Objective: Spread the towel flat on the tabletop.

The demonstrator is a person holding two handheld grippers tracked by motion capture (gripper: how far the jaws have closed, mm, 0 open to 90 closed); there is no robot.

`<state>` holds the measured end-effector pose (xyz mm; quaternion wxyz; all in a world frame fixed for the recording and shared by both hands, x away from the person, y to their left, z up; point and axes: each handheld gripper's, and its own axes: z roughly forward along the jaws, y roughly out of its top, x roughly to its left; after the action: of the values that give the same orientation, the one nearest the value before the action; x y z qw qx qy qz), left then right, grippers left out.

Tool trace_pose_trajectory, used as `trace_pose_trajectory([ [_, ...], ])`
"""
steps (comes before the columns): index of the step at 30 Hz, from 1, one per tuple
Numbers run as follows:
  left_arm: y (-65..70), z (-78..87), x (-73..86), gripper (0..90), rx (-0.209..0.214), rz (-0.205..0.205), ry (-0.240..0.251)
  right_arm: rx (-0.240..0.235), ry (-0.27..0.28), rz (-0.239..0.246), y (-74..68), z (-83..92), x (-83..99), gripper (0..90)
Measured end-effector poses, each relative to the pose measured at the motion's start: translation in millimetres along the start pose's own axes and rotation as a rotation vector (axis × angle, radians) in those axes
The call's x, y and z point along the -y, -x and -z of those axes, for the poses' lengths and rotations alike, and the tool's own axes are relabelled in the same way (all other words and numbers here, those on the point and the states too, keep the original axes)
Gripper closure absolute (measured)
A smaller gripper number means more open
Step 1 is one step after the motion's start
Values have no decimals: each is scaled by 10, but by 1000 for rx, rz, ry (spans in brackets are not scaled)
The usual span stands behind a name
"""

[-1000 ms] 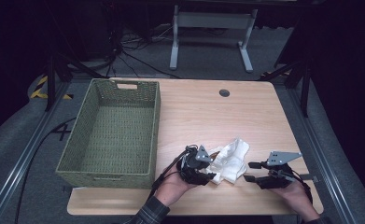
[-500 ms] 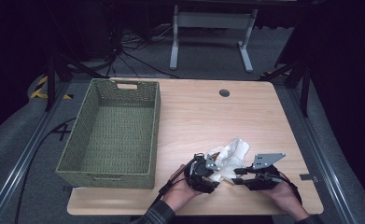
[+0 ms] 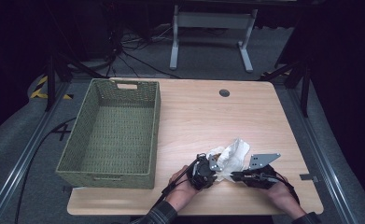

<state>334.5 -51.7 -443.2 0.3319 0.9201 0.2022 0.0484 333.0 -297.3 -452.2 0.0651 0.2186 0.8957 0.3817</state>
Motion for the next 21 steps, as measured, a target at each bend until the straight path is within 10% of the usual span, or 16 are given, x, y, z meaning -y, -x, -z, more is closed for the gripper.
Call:
trace_pose_trajectory([
  [13,-310,390,79,858,-45,140,138,63,75,-58,189,329,54,846],
  [21,-388,418,111,858,-96,194,123,133,77,-106,359,534,179,847],
])
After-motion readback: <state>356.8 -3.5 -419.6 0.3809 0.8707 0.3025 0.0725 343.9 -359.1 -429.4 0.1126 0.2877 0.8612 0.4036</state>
